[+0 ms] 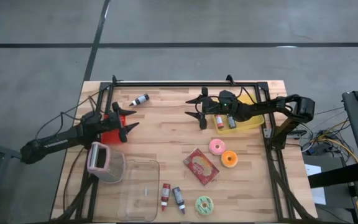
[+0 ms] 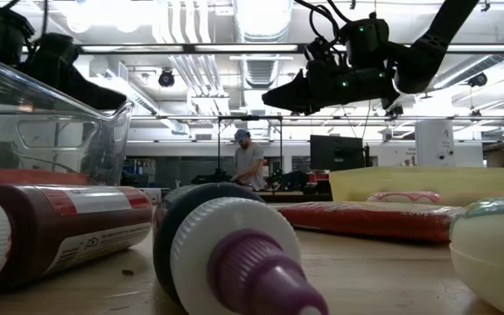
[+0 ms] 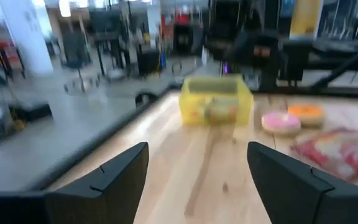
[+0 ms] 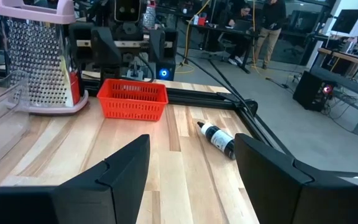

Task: Pick & Place Food Item
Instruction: Put the black food coloring bottle into the yellow bin

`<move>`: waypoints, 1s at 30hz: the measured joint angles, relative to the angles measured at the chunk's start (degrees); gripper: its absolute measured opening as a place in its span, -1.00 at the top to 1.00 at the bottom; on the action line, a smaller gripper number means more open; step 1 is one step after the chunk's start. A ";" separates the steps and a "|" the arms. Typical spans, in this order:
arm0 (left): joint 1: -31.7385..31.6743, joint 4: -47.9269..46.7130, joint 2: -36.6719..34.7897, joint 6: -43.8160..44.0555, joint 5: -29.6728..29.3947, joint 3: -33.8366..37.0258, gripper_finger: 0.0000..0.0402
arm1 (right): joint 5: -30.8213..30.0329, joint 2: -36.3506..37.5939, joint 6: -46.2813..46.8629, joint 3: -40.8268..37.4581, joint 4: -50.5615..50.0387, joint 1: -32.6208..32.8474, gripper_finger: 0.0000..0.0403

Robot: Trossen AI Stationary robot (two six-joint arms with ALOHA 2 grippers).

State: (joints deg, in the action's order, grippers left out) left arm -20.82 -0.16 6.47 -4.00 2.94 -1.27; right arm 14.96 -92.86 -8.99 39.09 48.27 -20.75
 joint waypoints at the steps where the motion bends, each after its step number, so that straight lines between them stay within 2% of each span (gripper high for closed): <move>1: 0.00 -1.92 0.43 0.03 -0.07 -0.70 -0.38 | 0.00 0.00 0.00 0.00 0.00 0.00 -0.15; 3: 0.00 -5.06 1.51 0.84 -1.47 -2.20 -0.38 | 0.00 0.00 0.00 0.00 0.00 0.00 -0.15; 9: 0.00 -8.88 6.80 8.97 -11.83 -6.67 -0.38 | 0.00 0.00 0.00 0.00 0.00 0.00 -0.15; 16: -0.01 -8.89 15.92 9.65 -12.01 -8.97 -0.38 | 0.00 0.00 0.00 0.00 0.00 0.00 -0.15; 20: -0.07 -9.63 22.10 13.03 -14.95 -11.79 -0.38 | 0.00 0.00 0.00 0.00 0.00 0.00 -0.15; 25: -0.07 -14.57 28.69 13.27 -18.75 -17.79 -0.38 | 0.00 0.00 0.00 0.00 0.00 0.00 -0.15; 30: -0.60 -24.23 35.90 16.29 -21.00 -26.33 -0.38 | 0.00 0.00 0.00 0.00 0.00 0.00 -0.15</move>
State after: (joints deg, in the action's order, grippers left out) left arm -21.42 -24.38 42.37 12.29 -18.06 -27.60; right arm 14.96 -92.86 -8.99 39.09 48.27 -20.75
